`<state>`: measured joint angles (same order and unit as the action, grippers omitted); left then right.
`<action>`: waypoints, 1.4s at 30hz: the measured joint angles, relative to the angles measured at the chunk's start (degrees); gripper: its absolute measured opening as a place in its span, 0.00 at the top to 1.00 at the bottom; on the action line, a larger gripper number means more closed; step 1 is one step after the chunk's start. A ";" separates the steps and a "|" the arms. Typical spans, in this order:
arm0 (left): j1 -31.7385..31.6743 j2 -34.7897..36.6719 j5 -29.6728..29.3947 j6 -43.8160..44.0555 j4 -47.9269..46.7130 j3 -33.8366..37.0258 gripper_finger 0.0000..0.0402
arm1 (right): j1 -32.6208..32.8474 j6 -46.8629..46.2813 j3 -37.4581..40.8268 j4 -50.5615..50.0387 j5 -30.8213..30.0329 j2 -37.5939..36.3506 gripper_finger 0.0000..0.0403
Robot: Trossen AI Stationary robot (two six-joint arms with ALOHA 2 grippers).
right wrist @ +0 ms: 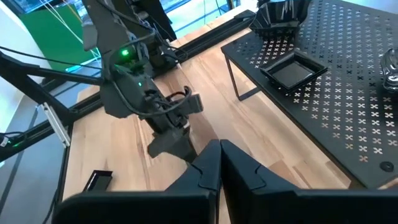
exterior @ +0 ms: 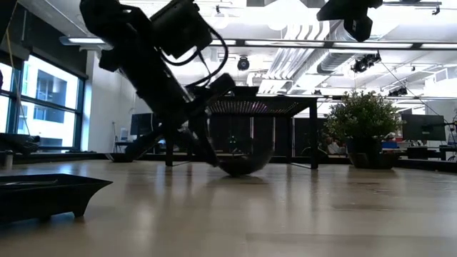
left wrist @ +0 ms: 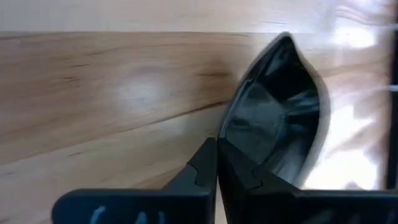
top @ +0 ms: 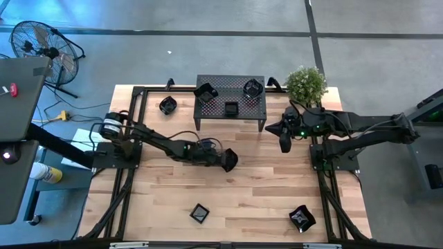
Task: Pick & Place Mini shaped plates
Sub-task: Stack the black leaf shaped plate on top of the black leaf shaped plate on the shelf
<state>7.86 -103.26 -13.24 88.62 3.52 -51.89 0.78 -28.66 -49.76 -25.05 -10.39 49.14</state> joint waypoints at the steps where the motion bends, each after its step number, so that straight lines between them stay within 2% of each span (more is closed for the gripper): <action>1: 0.00 0.02 -0.04 0.37 -0.36 0.07 0.99 | 0.00 -0.51 0.00 -0.01 0.00 -0.01 1.00; 4: -0.02 0.07 -0.67 -0.08 -0.39 -0.06 0.94 | 0.00 -1.85 0.00 -0.68 0.01 0.00 0.99; 9: -0.21 1.78 -0.71 -3.07 -1.18 -0.06 0.79 | 0.02 -4.25 0.00 -1.09 0.02 -0.04 1.00; 14: -2.05 7.53 1.70 -9.18 -7.85 -0.02 0.71 | 0.02 -8.15 0.00 -2.63 -0.43 0.00 0.99; 18: -2.25 15.48 1.52 -18.88 -13.12 0.05 0.76 | 0.83 -14.44 0.00 -4.69 -3.93 1.12 1.00; 23: -0.52 25.60 0.47 -35.72 -12.27 0.01 0.97 | 5.75 -24.95 -0.02 -6.16 -10.85 6.72 1.00; 26: -0.28 30.70 0.98 -45.12 -10.51 1.44 0.97 | 8.24 -33.48 -0.02 -5.59 -12.61 12.67 1.00; 28: -0.56 33.81 2.82 -49.35 -5.93 4.19 0.98 | 9.44 -38.49 -0.02 -5.19 -12.64 16.84 1.00; 35: -6.51 45.63 13.44 -53.73 15.01 20.53 1.00 | 9.79 -52.51 -0.02 2.43 -8.56 29.36 0.97; 39: -9.05 52.34 14.23 -53.26 23.97 29.19 1.00 | 9.23 -56.51 -0.02 9.44 -4.54 35.85 0.89; 42: -11.03 57.48 14.17 -52.01 25.05 33.75 1.00 | 8.82 -59.07 -0.02 14.20 -2.09 40.21 0.82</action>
<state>-3.18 -45.78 0.93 36.62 28.57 -18.14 9.59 -87.73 -49.78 -10.86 -12.48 89.35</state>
